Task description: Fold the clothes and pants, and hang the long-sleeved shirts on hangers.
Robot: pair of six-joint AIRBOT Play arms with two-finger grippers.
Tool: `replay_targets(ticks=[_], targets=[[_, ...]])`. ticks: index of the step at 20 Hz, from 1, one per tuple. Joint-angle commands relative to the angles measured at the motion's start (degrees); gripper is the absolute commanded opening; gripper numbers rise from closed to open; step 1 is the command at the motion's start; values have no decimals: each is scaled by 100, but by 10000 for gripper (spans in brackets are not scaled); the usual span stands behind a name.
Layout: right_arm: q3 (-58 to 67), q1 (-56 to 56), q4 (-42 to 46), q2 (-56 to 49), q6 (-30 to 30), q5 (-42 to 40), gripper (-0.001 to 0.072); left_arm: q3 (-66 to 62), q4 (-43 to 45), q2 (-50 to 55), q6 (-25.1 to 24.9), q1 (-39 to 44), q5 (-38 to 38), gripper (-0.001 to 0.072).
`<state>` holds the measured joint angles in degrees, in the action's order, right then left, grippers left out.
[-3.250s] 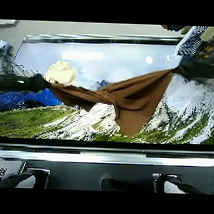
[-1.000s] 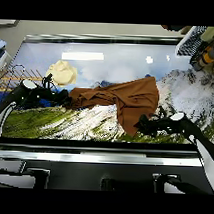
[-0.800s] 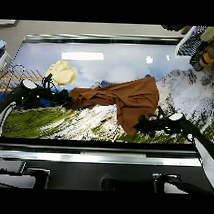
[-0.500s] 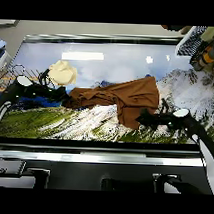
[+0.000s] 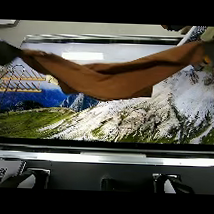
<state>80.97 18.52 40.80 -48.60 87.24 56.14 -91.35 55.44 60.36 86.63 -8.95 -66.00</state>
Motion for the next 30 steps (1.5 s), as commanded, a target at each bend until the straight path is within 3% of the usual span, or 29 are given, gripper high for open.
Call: replay_targets(ticks=[1,5,9,13,16,18,23,27,30], targets=[[1204,490,496,822,251,398,30,-420,103,-1390,579,-479,-7,18],[1467,485,1425,1475,1233,411,31,-420,1040,-2542,1108,-811,-31,17],[1464,485,1346,1174,2181,1200,30,-321,1246,-2647,1123,-815,-785,18],[1447,485,1134,26,2210,2677,31,828,136,-2131,979,-809,-1523,19],[1447,483,1137,-1167,1937,3467,31,2026,-341,-1539,916,-654,-1504,18],[1447,472,1134,-1982,1781,3519,31,2745,-343,-1005,831,-426,-1241,19],[1447,385,1104,-3882,1694,2378,31,3399,-404,826,350,201,219,19],[1449,2,916,-5027,1690,713,31,3134,-1320,2238,-188,260,1158,19],[1449,-332,750,-5473,1692,-601,31,2728,-1545,2892,-474,262,1467,19]])
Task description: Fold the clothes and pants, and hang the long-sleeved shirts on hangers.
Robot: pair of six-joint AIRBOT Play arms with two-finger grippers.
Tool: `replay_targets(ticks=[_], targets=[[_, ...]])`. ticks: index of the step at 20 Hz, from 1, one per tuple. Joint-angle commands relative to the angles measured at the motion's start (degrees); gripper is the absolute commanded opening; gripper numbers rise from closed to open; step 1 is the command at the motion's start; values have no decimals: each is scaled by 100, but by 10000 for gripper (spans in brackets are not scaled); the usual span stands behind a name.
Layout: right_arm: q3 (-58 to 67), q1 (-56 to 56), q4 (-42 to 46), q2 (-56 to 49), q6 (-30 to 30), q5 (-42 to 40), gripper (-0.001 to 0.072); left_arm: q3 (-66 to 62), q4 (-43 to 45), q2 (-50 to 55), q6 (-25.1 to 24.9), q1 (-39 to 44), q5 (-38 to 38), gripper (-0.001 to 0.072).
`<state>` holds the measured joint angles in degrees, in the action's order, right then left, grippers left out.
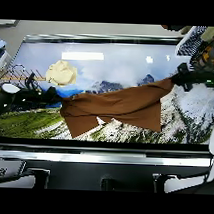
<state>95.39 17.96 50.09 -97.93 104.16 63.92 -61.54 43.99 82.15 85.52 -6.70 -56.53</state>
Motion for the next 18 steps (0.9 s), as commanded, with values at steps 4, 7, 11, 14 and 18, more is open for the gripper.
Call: replay_targets(ticks=[4,7,11,14,18], targets=[[7,-684,-291,-754,-2,-2472,32,-557,-400,970,-608,39,1040,19],[11,-763,-369,-758,7,-2599,216,-557,-400,970,-608,37,1447,19],[13,-376,-474,-568,-179,-1102,540,-560,-411,855,-675,-4,1139,62],[9,332,-232,-271,-1252,828,547,-557,-345,494,-1036,-212,603,437],[-251,1060,474,343,-1886,2033,552,-538,175,-144,-1054,-693,-472,536]])
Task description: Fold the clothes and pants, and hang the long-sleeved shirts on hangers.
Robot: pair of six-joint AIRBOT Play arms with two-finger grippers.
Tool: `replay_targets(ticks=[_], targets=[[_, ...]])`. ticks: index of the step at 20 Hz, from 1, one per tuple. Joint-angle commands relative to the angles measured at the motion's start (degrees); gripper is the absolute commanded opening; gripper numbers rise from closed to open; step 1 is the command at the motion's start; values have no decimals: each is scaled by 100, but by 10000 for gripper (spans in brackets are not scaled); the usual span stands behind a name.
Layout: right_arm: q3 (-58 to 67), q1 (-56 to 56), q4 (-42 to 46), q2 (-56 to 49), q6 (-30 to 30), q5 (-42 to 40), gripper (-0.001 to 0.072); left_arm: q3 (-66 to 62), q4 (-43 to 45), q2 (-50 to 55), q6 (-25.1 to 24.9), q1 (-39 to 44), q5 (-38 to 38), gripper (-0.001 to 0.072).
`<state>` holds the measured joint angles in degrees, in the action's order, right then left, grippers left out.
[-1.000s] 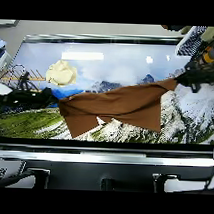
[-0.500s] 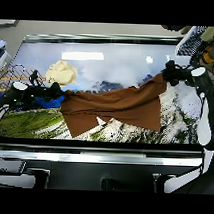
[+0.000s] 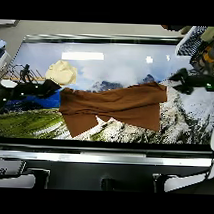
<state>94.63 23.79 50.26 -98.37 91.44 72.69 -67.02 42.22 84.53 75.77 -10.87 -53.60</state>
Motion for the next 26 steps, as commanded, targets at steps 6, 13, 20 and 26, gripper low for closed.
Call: replay_targets(ticks=[6,13,20,26], targets=[[-2721,911,409,1541,-1311,979,555,1215,492,-1419,-79,-662,-1200,536],[-5274,911,-498,1694,-2531,-33,542,2369,387,-1775,-79,-654,-1200,535],[-5560,909,-892,1694,-2876,-686,520,2367,385,-1770,-81,-654,-1198,535],[-5608,223,-841,1676,-2771,-1123,316,2374,391,-1755,-105,-638,-1200,535]])
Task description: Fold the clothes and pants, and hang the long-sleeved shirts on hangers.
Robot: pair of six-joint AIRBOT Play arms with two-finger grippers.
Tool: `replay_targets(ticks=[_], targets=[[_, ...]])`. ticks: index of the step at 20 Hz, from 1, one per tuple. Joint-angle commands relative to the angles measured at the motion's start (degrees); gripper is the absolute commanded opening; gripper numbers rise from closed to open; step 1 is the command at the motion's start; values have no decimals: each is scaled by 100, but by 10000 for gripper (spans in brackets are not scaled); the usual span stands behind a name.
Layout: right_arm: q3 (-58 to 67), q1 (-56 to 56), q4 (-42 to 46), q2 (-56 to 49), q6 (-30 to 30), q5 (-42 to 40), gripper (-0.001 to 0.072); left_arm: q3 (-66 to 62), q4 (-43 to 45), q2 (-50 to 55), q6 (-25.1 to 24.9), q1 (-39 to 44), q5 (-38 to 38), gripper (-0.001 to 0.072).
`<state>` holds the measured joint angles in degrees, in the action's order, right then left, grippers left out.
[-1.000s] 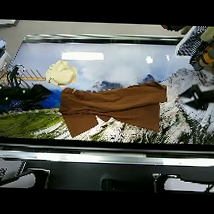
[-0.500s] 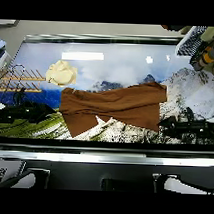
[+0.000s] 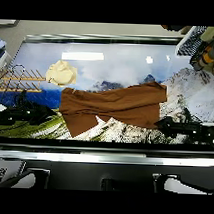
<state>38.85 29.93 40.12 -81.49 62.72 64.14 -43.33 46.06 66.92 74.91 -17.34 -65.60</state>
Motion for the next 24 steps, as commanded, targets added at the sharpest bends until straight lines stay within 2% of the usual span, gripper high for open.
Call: replay_targets(ticks=[1,2,4,12,20,21,22,23,24], targets=[[-28,-562,223,-7,201,-332,145,4,7,11,-20,35,0,535],[-28,-632,170,2,203,-365,36,4,9,17,-24,90,2,535],[-24,-608,-35,101,208,-378,30,33,9,68,-201,260,13,535],[-11,-610,-50,1150,570,-358,31,243,24,922,-210,1119,549,535],[-11,-610,-72,1784,719,-256,31,240,-262,1419,-223,1423,852,526],[-11,-619,-79,1860,761,-260,30,240,-380,1464,-293,1471,870,454],[-11,-621,-127,1930,761,-256,30,240,-544,1502,-374,1513,868,260],[-11,-621,-212,1989,754,-269,30,234,-809,1497,-577,1532,863,21],[4,-621,-323,2037,695,-278,30,190,-1128,1471,-719,1521,846,19]])
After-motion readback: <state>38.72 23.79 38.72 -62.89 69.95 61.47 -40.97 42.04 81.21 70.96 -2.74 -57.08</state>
